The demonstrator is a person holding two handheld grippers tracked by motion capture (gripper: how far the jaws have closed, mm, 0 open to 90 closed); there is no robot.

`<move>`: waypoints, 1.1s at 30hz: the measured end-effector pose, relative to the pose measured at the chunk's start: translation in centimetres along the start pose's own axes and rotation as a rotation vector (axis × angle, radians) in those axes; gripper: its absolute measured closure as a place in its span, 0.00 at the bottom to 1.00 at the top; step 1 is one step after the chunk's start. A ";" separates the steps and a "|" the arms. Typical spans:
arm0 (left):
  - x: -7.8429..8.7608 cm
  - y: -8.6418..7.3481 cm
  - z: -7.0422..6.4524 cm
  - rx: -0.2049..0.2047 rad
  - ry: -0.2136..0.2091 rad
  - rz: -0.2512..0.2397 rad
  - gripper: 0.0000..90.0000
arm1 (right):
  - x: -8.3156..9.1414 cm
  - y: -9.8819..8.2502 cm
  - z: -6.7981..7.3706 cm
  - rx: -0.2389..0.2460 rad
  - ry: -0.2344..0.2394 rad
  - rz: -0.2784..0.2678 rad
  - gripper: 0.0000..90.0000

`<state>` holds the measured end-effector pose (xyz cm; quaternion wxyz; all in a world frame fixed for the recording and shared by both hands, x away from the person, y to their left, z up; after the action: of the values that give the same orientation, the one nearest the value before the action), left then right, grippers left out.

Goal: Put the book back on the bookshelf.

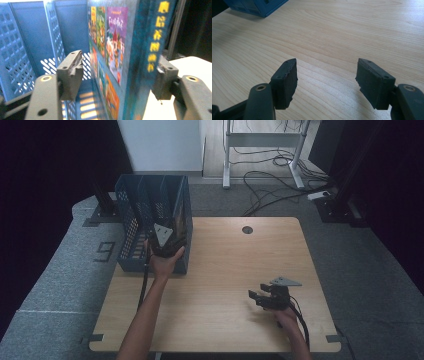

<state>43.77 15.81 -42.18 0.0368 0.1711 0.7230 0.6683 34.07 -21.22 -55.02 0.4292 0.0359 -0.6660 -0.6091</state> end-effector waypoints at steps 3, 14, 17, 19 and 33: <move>0.8 -0.1 0.0 -0.005 -0.015 0.008 0.35 | 0.0 0.0 0.0 0.004 -0.002 -0.001 0.36; 3.1 -1.7 -0.2 -0.005 -0.049 0.078 0.33 | -0.1 -0.2 -0.2 0.002 -0.016 0.010 0.36; 3.7 -2.3 -0.2 -0.001 -0.056 0.090 0.33 | -0.2 -0.2 -0.2 0.000 -0.016 0.011 0.36; 4.0 -2.8 -0.1 -0.007 -0.067 0.101 0.33 | -0.2 -0.3 -0.2 0.001 -0.017 0.011 0.36; 6.4 -6.3 0.7 0.061 -0.131 0.204 0.32 | -0.4 -0.5 -0.7 -0.002 -0.027 0.023 0.36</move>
<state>36.68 18.11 -47.33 0.0107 0.2882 0.7179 0.6336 34.47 -21.66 -55.71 0.4270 0.0196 -0.6716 -0.6052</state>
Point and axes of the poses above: each handheld gripper's, and its own axes: x roughly backward along the jaws, y roughly out of its top, z roughly to its left, the point moved 1 cm from there along -x, roughly forward along the jaws, and after that the axes turned 10 degrees about x, right-handed, at the moved point
